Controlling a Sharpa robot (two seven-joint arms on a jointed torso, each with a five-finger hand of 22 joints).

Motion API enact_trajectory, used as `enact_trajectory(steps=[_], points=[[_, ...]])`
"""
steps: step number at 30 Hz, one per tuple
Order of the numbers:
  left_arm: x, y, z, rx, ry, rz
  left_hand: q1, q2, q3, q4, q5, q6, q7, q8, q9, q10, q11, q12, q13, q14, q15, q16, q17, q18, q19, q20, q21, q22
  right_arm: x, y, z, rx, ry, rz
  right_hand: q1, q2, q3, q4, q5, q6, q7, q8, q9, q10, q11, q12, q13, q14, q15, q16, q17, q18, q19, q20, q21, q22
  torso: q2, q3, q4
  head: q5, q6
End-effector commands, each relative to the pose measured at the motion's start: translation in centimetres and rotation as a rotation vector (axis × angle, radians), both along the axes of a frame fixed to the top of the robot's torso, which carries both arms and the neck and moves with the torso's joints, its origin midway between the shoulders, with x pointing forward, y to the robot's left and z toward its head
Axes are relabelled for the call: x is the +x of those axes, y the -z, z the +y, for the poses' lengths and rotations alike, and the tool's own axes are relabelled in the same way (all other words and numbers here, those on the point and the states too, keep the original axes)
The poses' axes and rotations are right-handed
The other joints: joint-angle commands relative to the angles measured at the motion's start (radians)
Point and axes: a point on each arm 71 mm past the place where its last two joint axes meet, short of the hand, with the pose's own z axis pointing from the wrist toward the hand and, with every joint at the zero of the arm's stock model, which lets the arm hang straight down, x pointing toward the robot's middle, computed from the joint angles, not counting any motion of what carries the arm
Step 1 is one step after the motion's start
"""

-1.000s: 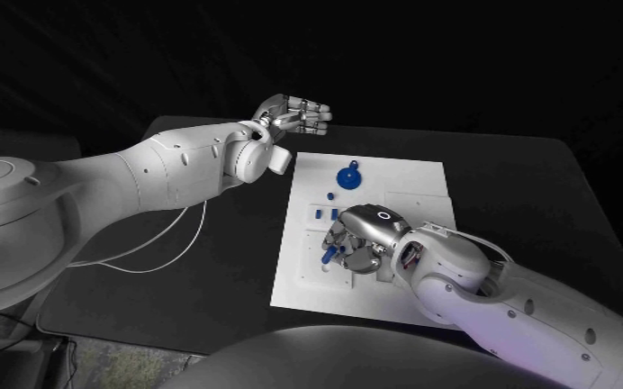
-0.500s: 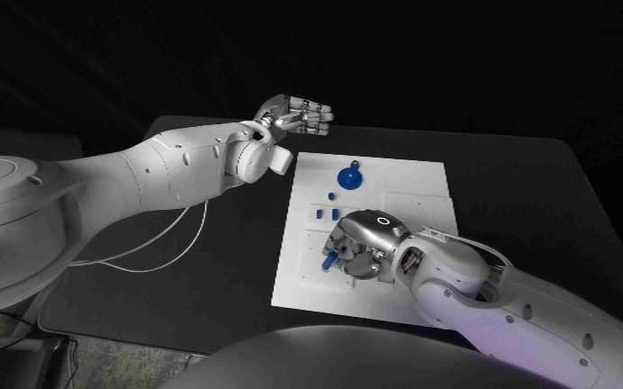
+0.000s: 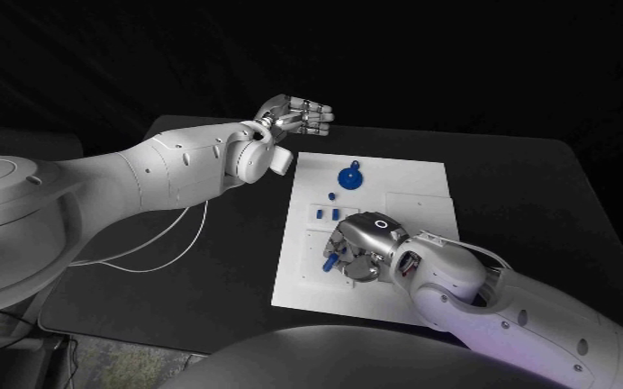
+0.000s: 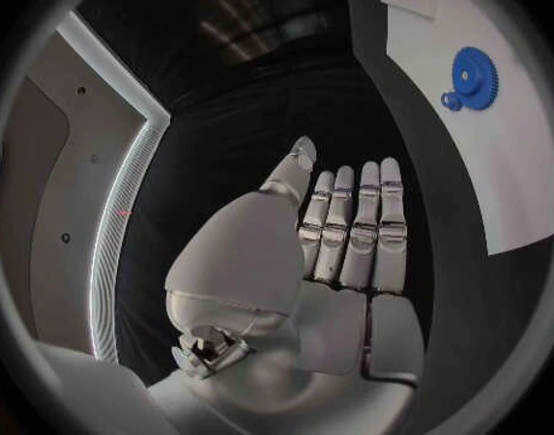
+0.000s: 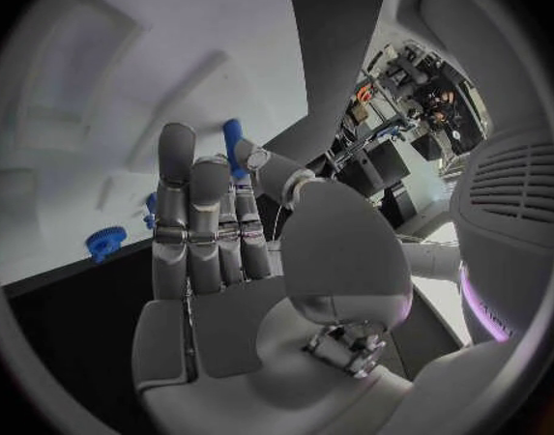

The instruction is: Assemble the parts on the task board

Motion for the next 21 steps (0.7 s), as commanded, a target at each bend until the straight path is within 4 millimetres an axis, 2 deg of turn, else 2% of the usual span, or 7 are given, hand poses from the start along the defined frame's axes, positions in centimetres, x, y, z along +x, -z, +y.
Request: enact_trajectory(steps=[1,9,13,14,16,21], points=[[-0.1,-0.1,-0.3,-0.010,0.018,-0.005,0.002,0.011,-0.002,0.005,-0.004,-0.007,0.001,0.000,0.000,-0.007,-0.001,-0.001,0.000,-0.002,-0.001,-0.001,-0.001,0.005,0.006,0.002,0.002,-0.001,-0.1,0.3,-0.1,-0.051,-0.011,-0.018,0.000,0.005,0.002,-0.006,0.007,0.004,0.000,0.003,0.001,0.025,-0.017,0.003,-0.002,-0.002,-0.007,-0.005,0.002,0.014,0.028,-0.005,-0.005,0.002,0.000,-0.0001,-0.0008,0.002,0.000],[-0.1,-0.1,-0.3,-0.010,0.018,-0.005,0.002,0.011,-0.002,0.005,-0.004,-0.007,0.001,0.000,0.000,-0.007,-0.001,-0.001,0.000,-0.002,-0.001,-0.001,-0.001,0.005,0.006,0.002,0.002,-0.001,-0.1,0.5,0.0,-0.066,-0.007,-0.027,0.000,0.006,0.000,-0.007,0.007,0.005,0.000,0.004,0.000,0.025,-0.017,0.003,-0.002,-0.004,-0.006,-0.005,0.003,0.014,0.026,-0.005,-0.006,0.006,0.000,0.0004,-0.0014,0.001,0.000],[-0.1,-0.1,-0.3,-0.010,0.019,-0.005,0.002,0.011,-0.002,0.005,-0.004,-0.007,0.001,0.000,0.000,-0.007,-0.001,-0.001,0.000,-0.002,-0.001,-0.001,-0.001,0.005,0.006,0.002,0.002,-0.001,-0.3,0.5,0.2,-0.061,-0.021,-0.020,-0.006,-0.001,-0.002,-0.008,0.014,0.002,0.001,0.003,-0.001,0.021,-0.016,0.002,-0.002,-0.005,-0.005,-0.006,0.002,0.014,0.024,-0.003,-0.007,0.009,0.000,0.0002,-0.0001,-0.001,0.000],[-0.1,-0.1,-0.3,-0.010,0.019,-0.005,0.002,0.011,-0.002,0.005,-0.004,-0.007,0.001,0.000,0.000,-0.007,-0.001,-0.001,0.000,-0.002,-0.001,-0.001,-0.001,0.005,0.006,0.002,0.002,-0.001,-0.4,0.5,0.4,-0.060,-0.029,-0.015,-0.008,-0.006,-0.005,-0.010,0.023,0.002,0.002,0.003,-0.001,0.021,-0.016,0.003,-0.002,-0.006,-0.005,-0.006,0.002,0.015,0.023,-0.003,-0.007,0.009,0.000,0.0002,-0.0001,-0.001,0.000],[-0.1,-0.1,-0.3,-0.011,0.020,-0.005,0.002,0.011,-0.005,0.009,-0.004,-0.008,0.002,0.000,0.000,-0.008,-0.001,-0.001,0.000,-0.003,0.000,-0.001,-0.001,0.005,0.005,0.002,0.002,-0.001,-0.6,0.6,0.7,-0.058,-0.047,-0.005,-0.008,-0.012,-0.061,-0.017,0.097,0.004,0.001,0.003,-0.002,0.021,-0.017,0.003,-0.002,-0.008,-0.005,-0.005,0.001,0.015,0.020,-0.001,-0.008,0.015,0.000,0.0003,-0.0007,-0.001,0.000],[-0.1,-0.1,-0.4,-0.011,0.021,-0.005,0.002,0.011,-0.005,0.009,-0.004,-0.008,0.002,0.000,0.000,-0.008,-0.001,-0.001,0.000,-0.003,0.000,-0.001,-0.001,0.005,0.005,0.002,0.002,-0.001,-1.1,1.0,1.1,-0.064,-0.070,0.015,-0.015,-0.006,-0.143,-0.023,0.143,-0.003,0.001,0.003,-0.006,0.013,-0.018,0.001,-0.003,-0.011,-0.002,-0.004,-0.001,0.011,0.018,0.001,-0.017,0.017,-0.001,-0.0004,-0.0001,-0.003,0.000]])
